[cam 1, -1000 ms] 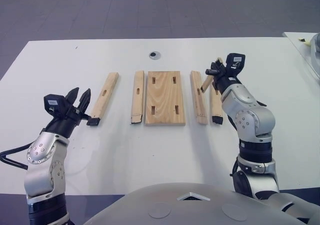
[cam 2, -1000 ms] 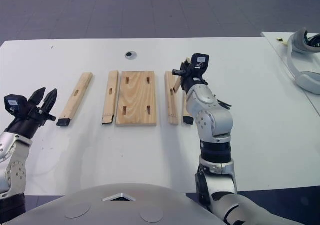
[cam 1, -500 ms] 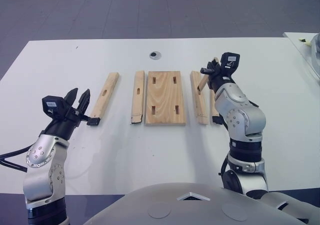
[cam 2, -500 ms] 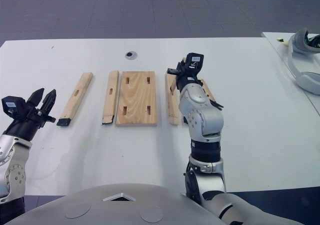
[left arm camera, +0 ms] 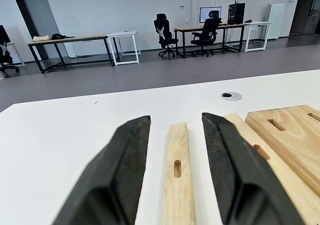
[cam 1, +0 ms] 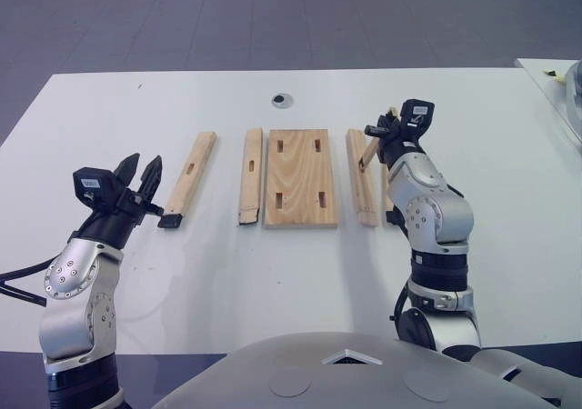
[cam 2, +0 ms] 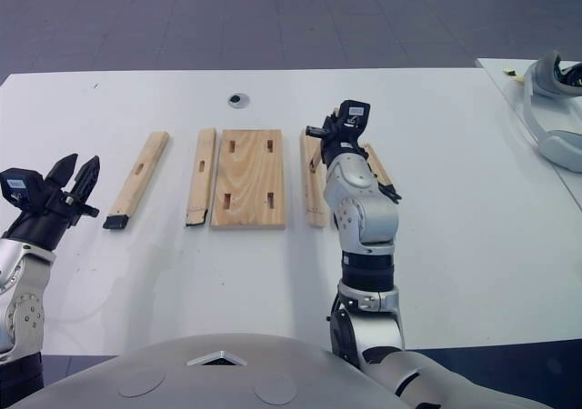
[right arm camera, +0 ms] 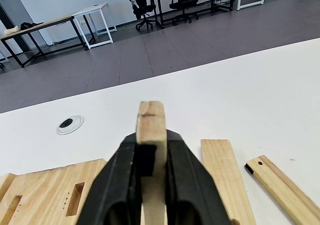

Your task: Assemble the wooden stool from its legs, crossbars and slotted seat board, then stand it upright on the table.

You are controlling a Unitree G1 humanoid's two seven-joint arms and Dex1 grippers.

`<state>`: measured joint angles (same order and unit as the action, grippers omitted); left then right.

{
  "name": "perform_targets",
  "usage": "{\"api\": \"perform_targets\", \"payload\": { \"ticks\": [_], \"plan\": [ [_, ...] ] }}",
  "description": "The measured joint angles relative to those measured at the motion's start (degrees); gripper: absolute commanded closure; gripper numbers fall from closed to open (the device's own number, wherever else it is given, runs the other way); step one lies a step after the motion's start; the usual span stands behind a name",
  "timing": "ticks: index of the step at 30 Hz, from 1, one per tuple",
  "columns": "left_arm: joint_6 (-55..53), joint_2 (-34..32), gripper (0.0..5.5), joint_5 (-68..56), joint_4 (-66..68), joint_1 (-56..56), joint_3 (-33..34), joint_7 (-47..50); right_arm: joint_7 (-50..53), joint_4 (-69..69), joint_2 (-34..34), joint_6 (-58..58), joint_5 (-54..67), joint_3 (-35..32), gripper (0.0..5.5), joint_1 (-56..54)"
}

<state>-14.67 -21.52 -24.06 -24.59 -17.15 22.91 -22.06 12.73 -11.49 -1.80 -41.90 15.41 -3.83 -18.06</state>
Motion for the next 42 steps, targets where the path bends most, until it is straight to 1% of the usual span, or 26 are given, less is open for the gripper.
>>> {"api": "perform_targets", "payload": {
  "ticks": [23, 39, 42],
  "plan": [
    [0.11, 0.11, 3.62, 0.02, -0.30, -0.72, -0.18, 0.29, -3.26, -0.71, -0.87, -0.73, -2.22, 0.16, 5.10, 0.03],
    [0.10, 0.16, 3.62, 0.02, -0.35, -1.29, -0.18, 0.35, -3.07, -0.43, -1.30, -1.94, -3.47, -1.48, 5.10, 0.21],
    [0.10, 0.27, 3.62, 0.02, -0.47, -1.37, -0.21, 0.57, -4.72, 1.88, -0.27, -0.06, -4.69, -0.38, 5.10, 0.10]
  ]
}}
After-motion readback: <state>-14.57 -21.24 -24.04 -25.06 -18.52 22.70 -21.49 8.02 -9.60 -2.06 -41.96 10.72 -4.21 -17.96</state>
